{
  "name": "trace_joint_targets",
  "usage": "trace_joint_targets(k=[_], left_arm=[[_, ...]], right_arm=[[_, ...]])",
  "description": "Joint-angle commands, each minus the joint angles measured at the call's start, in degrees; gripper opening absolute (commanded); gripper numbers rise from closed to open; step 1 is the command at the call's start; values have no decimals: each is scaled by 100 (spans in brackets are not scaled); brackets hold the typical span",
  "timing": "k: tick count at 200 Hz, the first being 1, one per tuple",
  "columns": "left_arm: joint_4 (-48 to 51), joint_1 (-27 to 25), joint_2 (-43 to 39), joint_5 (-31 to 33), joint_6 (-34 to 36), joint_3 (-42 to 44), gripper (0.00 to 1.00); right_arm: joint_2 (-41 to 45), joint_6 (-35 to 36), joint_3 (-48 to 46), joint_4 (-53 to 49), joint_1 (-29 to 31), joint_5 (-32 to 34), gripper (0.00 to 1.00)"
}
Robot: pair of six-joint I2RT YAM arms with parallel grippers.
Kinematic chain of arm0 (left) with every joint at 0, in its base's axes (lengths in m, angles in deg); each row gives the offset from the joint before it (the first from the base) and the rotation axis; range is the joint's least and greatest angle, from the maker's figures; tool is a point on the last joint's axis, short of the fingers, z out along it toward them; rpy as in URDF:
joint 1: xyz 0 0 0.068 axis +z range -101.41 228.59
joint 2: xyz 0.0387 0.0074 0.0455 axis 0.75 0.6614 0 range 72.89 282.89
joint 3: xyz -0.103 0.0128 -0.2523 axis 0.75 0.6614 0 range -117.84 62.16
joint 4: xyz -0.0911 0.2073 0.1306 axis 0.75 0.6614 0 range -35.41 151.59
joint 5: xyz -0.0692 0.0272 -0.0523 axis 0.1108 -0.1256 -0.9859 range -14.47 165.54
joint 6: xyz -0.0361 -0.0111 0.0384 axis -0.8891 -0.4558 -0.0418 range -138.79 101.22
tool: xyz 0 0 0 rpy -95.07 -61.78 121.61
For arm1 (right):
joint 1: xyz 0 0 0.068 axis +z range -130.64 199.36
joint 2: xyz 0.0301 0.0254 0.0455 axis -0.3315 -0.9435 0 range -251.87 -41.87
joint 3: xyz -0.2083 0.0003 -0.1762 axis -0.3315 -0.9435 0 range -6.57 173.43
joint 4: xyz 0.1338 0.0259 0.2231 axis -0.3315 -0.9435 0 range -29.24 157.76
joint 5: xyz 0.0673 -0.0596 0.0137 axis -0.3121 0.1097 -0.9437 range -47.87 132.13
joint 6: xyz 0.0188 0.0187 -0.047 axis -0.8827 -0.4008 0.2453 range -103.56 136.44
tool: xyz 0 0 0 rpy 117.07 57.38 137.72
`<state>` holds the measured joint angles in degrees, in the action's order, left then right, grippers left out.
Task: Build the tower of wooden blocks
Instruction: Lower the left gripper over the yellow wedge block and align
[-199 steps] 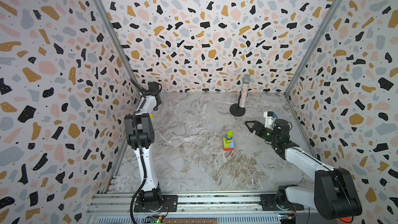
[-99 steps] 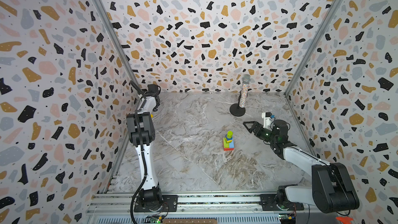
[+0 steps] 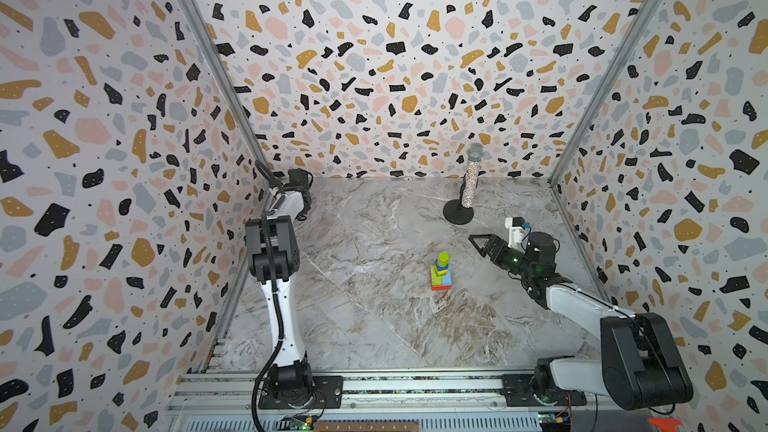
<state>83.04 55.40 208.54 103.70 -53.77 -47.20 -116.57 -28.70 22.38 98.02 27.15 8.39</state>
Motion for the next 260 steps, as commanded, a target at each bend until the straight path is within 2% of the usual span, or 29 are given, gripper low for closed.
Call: trace_joint_targets(k=[1,77,143,193,235,260], left_arm=[[-25,39,-144,-156,-4,149,55],[101,40,-346,-73,399,170,63],[-342,46,-814,-678,1748,541,72],[-608,122,-1217,-811,2714,962,70],[-743,510,-1344,-1803,2990,1230,67],[-869,615,-1416,-2076,3209,1431,67]], right_arm=[[25,-44,-47,143,21,-63,99],[52,-33,-65,142,58,-30,99],[91,-39,-56,182,82,-71,99],[226,-90,-82,164,91,-146,99],[306,-65,-82,109,91,-191,99],[306,-50,-74,93,91,-195,99]])
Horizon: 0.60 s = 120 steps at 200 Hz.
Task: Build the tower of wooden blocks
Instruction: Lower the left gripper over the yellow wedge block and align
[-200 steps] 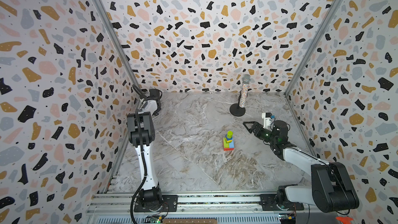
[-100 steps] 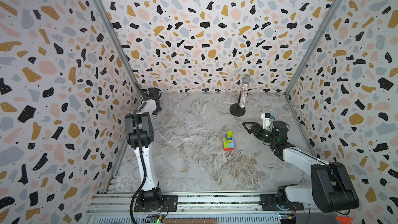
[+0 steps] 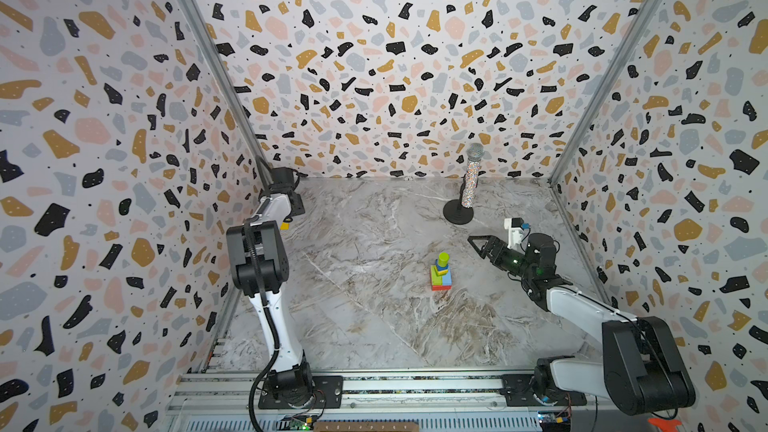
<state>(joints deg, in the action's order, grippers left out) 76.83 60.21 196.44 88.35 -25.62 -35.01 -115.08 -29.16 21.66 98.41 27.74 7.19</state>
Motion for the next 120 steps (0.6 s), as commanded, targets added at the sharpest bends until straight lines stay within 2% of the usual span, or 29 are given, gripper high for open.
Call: trace_joint_targets(k=[1,31,120], left_arm=[[-256,137,-207,-542,398,222,67],[-439,224,-198,-655,419,365,65],[-433,341,196,-829,473,95,57]], right_arm=[[149,-7,-6,63,32,-74,99],[116,-7,16,81,32,-136,100],[-11,58,42,79,41,-137,99]])
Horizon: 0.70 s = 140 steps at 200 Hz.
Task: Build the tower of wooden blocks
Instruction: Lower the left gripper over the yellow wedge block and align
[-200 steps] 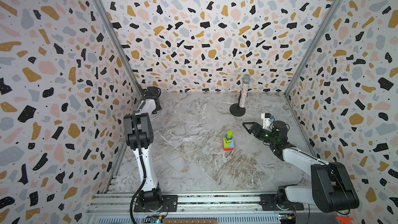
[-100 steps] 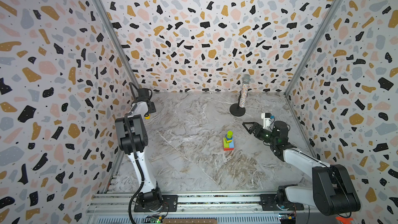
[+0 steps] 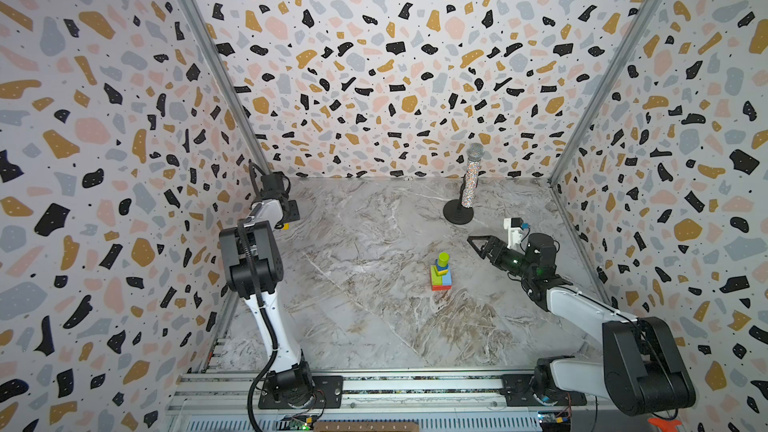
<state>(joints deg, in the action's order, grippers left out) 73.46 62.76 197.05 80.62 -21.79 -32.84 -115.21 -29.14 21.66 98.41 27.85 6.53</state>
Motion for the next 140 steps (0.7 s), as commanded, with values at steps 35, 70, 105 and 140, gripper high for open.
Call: trace_joint_targets(k=[35,70,105,140], left_arm=[[-140,126,199,-42,94,-87,57],[-161,127,306,-94,78,-143,57],[-131,128,405,-130,81,-271,54],[-165,129,498,-218,28,-367,47]], right_arm=[[-4,56,41,79,30,-85,99],[3,82,53,59,32,-89,99],[-13,94,65,37,38,-80,99],[-31,136,88,-5,39,-79,99]])
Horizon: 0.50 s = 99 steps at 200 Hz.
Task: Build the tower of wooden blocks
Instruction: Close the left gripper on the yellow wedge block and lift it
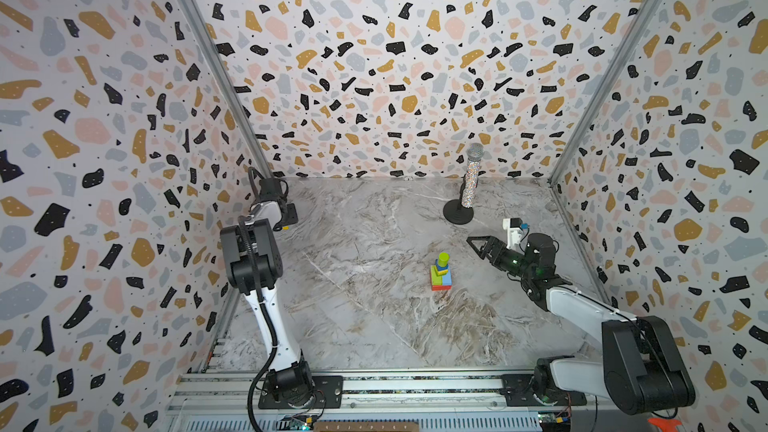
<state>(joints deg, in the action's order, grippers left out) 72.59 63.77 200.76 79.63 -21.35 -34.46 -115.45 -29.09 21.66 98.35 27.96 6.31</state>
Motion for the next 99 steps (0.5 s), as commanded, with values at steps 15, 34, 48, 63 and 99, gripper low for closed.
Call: trace_joint_targets(k=[15,34,48,63,99], left_arm=[[-66,28,165,-120,-10,-233,45],[-63,29,179,-128,1,-246,42],[-68,29,184,-128,-4,-248,41],[-69,28,183,-142,-17,-261,39],[-52,27,227,-85,-29,-322,42]], right_arm=[[7,142,97,-18,26,-40,99],[3,148,95,-24,28,-31,99],[-14,148,111,-22,27,-39,99],[-16,143,95,-22,25,-49,99],[-6,148,95,-18,28,-49,99]])
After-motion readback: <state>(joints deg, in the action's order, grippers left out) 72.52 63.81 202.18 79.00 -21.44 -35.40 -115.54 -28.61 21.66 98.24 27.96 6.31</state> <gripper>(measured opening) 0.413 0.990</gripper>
